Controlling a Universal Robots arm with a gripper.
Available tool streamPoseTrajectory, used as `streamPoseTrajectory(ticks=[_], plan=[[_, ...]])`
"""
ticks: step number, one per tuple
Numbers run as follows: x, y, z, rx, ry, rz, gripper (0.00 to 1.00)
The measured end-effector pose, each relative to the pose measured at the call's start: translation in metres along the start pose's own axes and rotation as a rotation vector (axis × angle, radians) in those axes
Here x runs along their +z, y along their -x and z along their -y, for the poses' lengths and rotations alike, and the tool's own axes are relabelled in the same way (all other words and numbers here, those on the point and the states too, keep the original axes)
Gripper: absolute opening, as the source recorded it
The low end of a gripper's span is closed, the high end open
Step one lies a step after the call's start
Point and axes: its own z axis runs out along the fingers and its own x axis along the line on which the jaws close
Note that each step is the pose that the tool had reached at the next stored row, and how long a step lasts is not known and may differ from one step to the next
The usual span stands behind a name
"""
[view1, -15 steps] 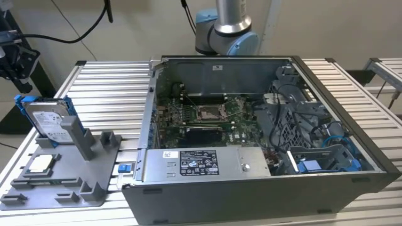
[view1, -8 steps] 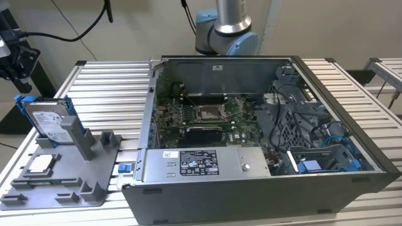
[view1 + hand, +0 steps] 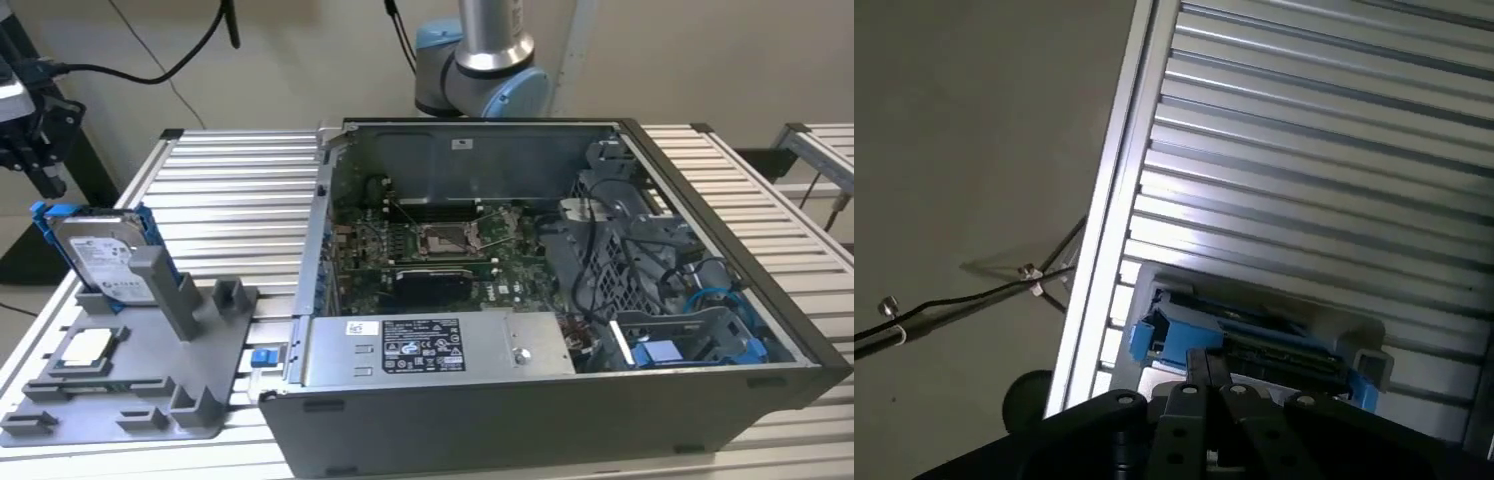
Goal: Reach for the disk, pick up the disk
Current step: 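Pick up the disk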
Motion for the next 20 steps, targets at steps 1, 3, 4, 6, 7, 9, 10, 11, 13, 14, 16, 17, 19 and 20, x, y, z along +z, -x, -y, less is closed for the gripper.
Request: streamPoseTrajectory(ticks=[1, 3, 4, 6, 7, 9, 10, 11, 13, 14, 16, 17, 19, 20], plan=[[0.0000, 0.0000, 0.0000, -0.017, -0.0001, -0.0007, 0.00], [0.0000, 0.0000, 0.0000, -0.053, -0.0006, -0.0020, 0.00], [0.0000, 0.0000, 0.0000, -0.071, -0.0008, -0.0027, 0.00], [0.0000, 0.0000, 0.0000, -0.107, -0.0012, -0.0041, 0.00], [0.0000, 0.0000, 0.0000, -0.126, -0.0014, -0.0048, 0.00], [0.0000, 0.0000, 0.0000, -0.163, -0.0018, -0.0062, 0.00], [0.0000, 0.0000, 0.0000, -0.180, -0.0020, -0.0068, 0.00], [0.0000, 0.0000, 0.0000, -0.198, -0.0021, -0.0075, 0.00], [0.0000, 0.0000, 0.0000, -0.234, -0.0025, -0.0089, 0.00], [0.0000, 0.0000, 0.0000, -0.251, -0.0027, -0.0096, 0.00], [0.0000, 0.0000, 0.0000, -0.283, -0.0031, -0.0108, 0.00], [0.0000, 0.0000, 0.0000, -0.299, -0.0032, -0.0114, 0.00], [0.0000, 0.0000, 0.0000, -0.331, -0.0036, -0.0126, 0.00], [0.0000, 0.0000, 0.0000, -0.347, -0.0038, -0.0132, 0.00]])
